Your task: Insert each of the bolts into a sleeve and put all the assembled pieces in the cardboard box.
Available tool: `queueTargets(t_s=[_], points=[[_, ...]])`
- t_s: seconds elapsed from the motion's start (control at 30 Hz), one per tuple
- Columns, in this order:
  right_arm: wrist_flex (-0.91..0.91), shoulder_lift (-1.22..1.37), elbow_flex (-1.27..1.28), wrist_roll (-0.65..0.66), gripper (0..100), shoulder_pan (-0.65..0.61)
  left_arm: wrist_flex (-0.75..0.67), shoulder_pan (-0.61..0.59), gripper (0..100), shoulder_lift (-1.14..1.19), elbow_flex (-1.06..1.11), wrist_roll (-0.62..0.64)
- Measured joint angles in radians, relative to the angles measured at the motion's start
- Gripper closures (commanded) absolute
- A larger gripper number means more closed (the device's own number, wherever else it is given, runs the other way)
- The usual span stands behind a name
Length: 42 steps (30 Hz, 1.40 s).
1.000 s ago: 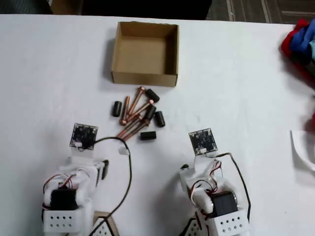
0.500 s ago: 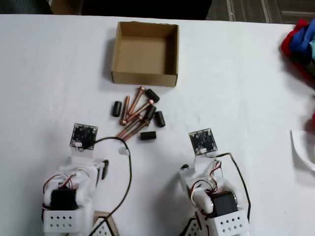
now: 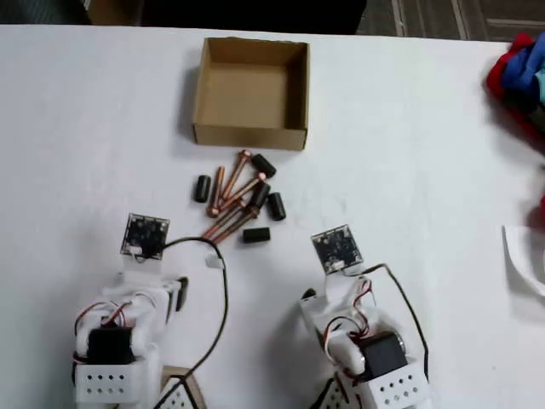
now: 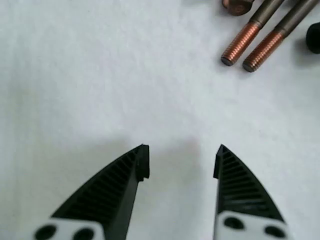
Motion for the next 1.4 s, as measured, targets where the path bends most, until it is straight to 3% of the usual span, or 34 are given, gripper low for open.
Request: queueTargets(t_s=[0.6,1.0,1.4], points=[[0.0,0.0,0.0,0.0,69.3,-0.261,0.0,0.0,77,0.0,0.0,0.0],[-0.002,0.0,0.0,0.0,69.2,-0.525,0.0,0.0,77,0.0,0.0,0.0],[-0.02,0.0,0.0,0.0,69.2,-0.543,0.0,0.0,77,0.0,0.0,0.0]])
